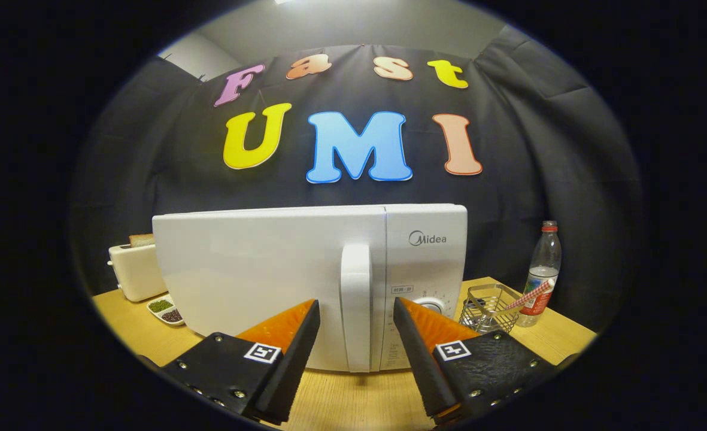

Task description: Open the microwave, put the food inside, and close the microwave door.

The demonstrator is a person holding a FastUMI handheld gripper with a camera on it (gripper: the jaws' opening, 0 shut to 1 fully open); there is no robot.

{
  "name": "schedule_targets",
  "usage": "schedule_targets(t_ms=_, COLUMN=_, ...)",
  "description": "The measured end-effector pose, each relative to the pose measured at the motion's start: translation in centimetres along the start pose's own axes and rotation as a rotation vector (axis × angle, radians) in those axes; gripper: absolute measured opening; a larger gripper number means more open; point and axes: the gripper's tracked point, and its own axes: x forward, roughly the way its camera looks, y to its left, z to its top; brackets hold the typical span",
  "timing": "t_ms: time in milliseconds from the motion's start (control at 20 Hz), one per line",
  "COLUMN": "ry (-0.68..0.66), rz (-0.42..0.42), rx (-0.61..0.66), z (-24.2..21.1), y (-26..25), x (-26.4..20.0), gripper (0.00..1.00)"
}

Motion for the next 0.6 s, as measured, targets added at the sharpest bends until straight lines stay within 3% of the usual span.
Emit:
schedule_targets(t_ms=50, ry=0.0, rz=-0.008, rx=-0.007, z=-0.2, y=-0.1, x=0.6, gripper=0.79)
schedule_targets(t_ms=150, ry=0.022, rz=-0.023, rx=-0.006, z=-0.8, y=-0.4, x=1.1, gripper=0.61)
schedule_targets(t_ms=200, ry=0.021, rz=-0.012, rx=0.002, z=-1.1, y=0.1, x=1.2, gripper=0.45)
schedule_targets(t_ms=250, ry=0.019, rz=-0.026, rx=-0.004, z=-0.7, y=-0.2, x=0.0, gripper=0.44)
schedule_targets(t_ms=300, ry=0.02, rz=-0.029, rx=-0.011, z=-1.0, y=0.2, x=0.7, gripper=0.28)
schedule_targets(t_ms=350, ry=0.027, rz=-0.026, rx=0.0, z=-1.0, y=0.1, x=0.7, gripper=0.28)
schedule_targets(t_ms=400, ry=0.036, rz=-0.013, rx=0.01, z=-1.0, y=0.1, x=0.6, gripper=0.21)
schedule_targets(t_ms=500, ry=0.052, rz=-0.001, rx=0.054, z=-1.2, y=0.0, x=0.4, gripper=0.21)
schedule_targets(t_ms=550, ry=0.053, rz=-0.006, rx=0.053, z=-1.1, y=0.1, x=0.5, gripper=0.13)
schedule_targets(t_ms=600, ry=0.053, rz=-0.011, rx=0.046, z=-1.1, y=0.1, x=0.3, gripper=0.12)
